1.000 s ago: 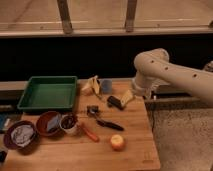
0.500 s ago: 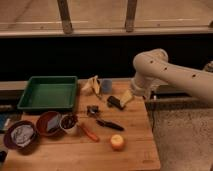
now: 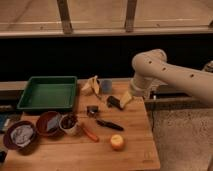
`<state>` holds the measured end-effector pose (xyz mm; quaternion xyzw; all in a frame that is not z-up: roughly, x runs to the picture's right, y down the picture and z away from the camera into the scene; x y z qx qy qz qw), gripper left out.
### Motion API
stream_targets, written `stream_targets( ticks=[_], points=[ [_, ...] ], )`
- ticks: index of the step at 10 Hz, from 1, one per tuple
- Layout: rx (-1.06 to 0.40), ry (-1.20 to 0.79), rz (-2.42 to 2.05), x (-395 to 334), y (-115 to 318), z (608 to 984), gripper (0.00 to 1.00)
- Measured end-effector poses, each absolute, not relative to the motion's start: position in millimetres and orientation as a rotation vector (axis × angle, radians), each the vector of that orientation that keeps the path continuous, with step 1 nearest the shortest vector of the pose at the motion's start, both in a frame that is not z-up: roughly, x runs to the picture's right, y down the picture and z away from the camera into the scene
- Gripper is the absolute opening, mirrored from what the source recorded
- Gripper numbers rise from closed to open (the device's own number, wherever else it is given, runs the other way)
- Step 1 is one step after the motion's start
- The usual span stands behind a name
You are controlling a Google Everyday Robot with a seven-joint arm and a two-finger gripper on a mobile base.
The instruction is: Place brush in table surface
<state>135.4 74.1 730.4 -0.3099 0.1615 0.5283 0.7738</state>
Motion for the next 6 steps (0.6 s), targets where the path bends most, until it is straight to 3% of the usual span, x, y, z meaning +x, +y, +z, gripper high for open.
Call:
stream_targets(
  ticks=[6],
  points=[
    [-0.807,0.213,0.83,16,109,764,0.8]
  ],
)
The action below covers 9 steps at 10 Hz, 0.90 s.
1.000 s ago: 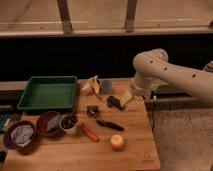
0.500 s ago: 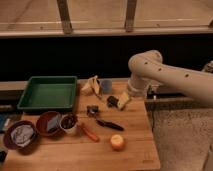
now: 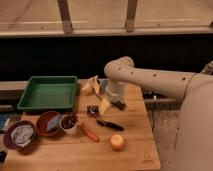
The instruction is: Place brush in table surface
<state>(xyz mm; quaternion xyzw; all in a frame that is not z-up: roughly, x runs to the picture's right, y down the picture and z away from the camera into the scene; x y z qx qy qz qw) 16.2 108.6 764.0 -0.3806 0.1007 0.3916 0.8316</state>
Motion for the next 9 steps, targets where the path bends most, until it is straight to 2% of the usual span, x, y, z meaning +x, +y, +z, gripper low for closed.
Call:
stream_targets(
  ticks=[6,9],
  points=[
    [-0.827,0.158,0.749,-6,116,758,0.8],
    [-0.865,0.146,0.7,-36,130,781,0.8]
  ],
)
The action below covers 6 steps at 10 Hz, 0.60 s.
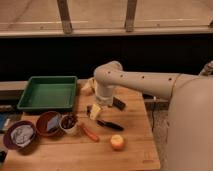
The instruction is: Place brush in table surface
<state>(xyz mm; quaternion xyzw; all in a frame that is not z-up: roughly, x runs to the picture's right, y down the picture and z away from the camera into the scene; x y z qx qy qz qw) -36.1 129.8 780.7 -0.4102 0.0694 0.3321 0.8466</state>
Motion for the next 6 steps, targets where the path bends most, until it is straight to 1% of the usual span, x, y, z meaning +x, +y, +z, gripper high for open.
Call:
stream_targets(
  ticks=[2,6],
  points=[
    [-0.881,0.152,0.678,-47,138,793,0.8],
    [-0.898,0.188,0.696,-40,159,812,0.8]
  ],
)
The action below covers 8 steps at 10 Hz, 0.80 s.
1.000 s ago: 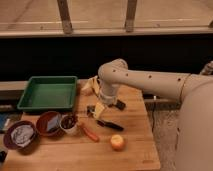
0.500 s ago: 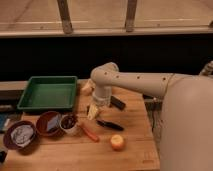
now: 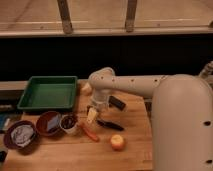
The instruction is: Place brush in table surface
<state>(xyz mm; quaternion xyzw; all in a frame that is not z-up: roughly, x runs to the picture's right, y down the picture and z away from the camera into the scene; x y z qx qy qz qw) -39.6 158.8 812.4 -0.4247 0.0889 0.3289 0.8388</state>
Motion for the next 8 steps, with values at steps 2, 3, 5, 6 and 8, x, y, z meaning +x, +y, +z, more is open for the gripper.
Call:
stream_targets(
  ticks=[2,3,5,6,8],
  points=[
    [-0.9,0.181,0.727,-30,165,819,0.8],
    [-0.9,0.173,0.75,-25,169,826,0.8],
    [-0.898,0.158,0.776,-19,170,835,0.8],
    [-0.899,0.148,0.773,-25,171,840,0.8],
    [-0.901,0.133,0.777,-32,172,844,0.8]
  ],
)
